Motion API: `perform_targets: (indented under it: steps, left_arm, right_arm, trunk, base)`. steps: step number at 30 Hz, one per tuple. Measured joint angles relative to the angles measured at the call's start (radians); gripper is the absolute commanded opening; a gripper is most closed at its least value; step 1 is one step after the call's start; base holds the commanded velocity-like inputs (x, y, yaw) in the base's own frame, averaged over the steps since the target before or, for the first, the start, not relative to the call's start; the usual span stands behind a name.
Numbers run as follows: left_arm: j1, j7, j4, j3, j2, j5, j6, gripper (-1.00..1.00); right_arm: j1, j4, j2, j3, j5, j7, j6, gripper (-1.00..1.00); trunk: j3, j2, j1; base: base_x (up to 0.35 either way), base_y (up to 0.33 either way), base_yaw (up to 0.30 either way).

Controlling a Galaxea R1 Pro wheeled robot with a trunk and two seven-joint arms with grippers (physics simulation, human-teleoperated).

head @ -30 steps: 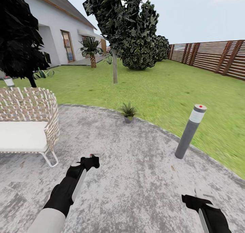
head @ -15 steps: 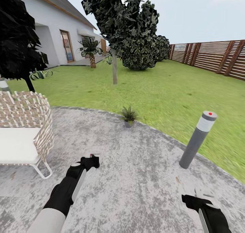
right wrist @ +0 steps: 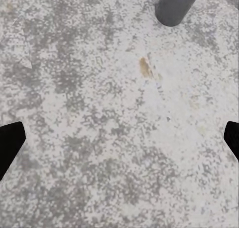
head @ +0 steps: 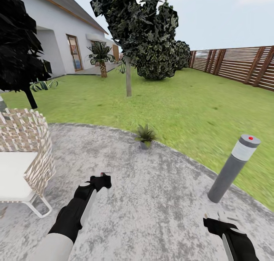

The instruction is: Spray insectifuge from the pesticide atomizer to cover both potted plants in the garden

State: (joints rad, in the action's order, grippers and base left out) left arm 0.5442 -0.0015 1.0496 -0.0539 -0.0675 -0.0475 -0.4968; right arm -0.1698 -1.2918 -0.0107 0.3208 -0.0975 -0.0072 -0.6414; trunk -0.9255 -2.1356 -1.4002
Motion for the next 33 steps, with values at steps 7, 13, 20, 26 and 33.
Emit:
perform_targets:
  steps: [7, 13, 20, 26, 33]
  left_arm:
    - [0.0, 0.0, 0.0, 0.0, 0.0, 0.0, 0.0, -1.0]
    - [0.0, 0.0, 0.0, 0.0, 0.0, 0.0, 0.0, -1.0]
    - [0.0, 0.0, 0.0, 0.0, 0.0, 0.0, 0.0, -1.0]
    - [0.0, 0.0, 0.0, 0.0, 0.0, 0.0, 0.0, -1.0]
    - [0.0, 0.0, 0.0, 0.0, 0.0, 0.0, 0.0, -1.0]
  right_arm:
    - [0.0, 0.0, 0.0, 0.0, 0.0, 0.0, 0.0, 1.0]
    - [0.0, 0.0, 0.0, 0.0, 0.0, 0.0, 0.0, 1.0]
    - [0.0, 0.0, 0.0, 0.0, 0.0, 0.0, 0.0, 1.0]
    - [0.0, 0.0, 0.0, 0.0, 0.0, 0.0, 0.0, 1.0]
    - [0.0, -0.01, 0.001, 0.0, 0.0, -0.001, 0.0, 1.0]
  trunk:
    - [0.011, 0.0, 0.0]
    - [0.018, 0.0, 0.0]
    - [0.019, 0.0, 0.0]
    - [0.019, 0.0, 0.0]
    - [0.024, 0.0, 0.0]
  base:
    - [0.338, 0.104, 0.0]
    - [0.338, 0.088, 0.0]
    - [0.338, 0.014, 0.0]
    - [0.338, 0.001, 0.0]
    - [0.338, 0.0, 0.0]
